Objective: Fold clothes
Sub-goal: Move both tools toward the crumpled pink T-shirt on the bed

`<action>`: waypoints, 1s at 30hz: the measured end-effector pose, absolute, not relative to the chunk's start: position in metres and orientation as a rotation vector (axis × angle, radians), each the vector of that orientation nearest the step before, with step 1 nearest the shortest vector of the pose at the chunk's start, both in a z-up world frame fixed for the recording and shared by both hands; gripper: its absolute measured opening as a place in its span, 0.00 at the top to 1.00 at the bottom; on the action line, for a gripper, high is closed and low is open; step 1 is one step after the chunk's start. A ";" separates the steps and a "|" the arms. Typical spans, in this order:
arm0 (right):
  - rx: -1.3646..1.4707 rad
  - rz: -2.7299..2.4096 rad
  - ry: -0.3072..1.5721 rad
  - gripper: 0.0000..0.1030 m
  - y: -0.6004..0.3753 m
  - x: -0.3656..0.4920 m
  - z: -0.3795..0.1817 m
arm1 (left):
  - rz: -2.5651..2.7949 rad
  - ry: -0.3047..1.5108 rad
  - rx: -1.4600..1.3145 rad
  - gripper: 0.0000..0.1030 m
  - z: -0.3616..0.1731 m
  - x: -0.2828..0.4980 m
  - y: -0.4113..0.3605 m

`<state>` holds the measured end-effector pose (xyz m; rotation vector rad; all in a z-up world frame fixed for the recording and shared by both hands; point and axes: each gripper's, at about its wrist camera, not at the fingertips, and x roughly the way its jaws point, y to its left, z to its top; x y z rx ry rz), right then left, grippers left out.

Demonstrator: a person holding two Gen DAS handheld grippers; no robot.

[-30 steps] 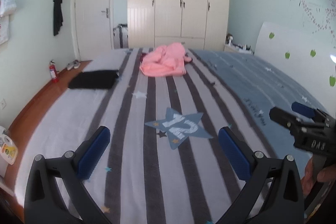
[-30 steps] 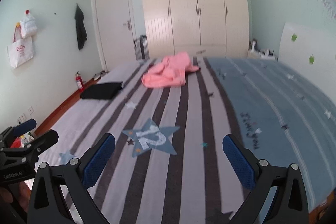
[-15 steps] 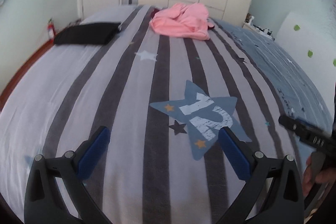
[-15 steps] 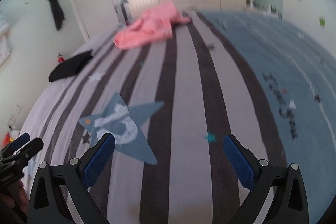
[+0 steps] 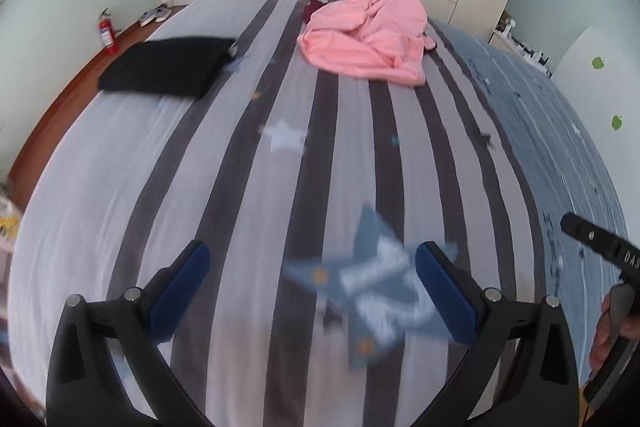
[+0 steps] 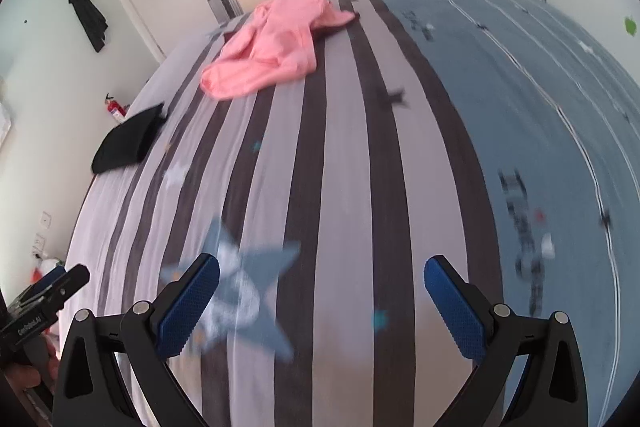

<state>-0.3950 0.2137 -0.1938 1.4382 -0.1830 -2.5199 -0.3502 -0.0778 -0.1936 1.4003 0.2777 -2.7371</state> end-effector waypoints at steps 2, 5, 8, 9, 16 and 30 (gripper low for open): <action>1.414 -2.533 -0.167 0.01 0.203 -0.431 -0.198 | -2.763 0.262 1.382 0.07 -0.203 -0.387 -0.086; 1.400 -2.549 -0.143 0.02 0.182 -0.490 -0.209 | -2.776 0.214 1.382 0.09 -0.220 -0.452 -0.098; 1.391 -2.563 -0.119 0.02 0.160 -0.548 -0.221 | -2.790 0.140 1.383 0.10 -0.235 -0.519 -0.109; 1.389 -2.570 -0.126 0.02 0.153 -0.569 -0.226 | -2.795 0.112 1.385 0.11 -0.239 -0.541 -0.111; 1.372 -2.625 -0.099 0.02 0.116 -0.671 -0.260 | -2.839 -0.046 1.320 0.11 -0.256 -0.661 -0.124; 1.547 -2.581 -0.069 0.02 0.103 -0.784 -0.332 | -2.808 -0.226 1.462 0.23 -0.307 -0.781 -0.124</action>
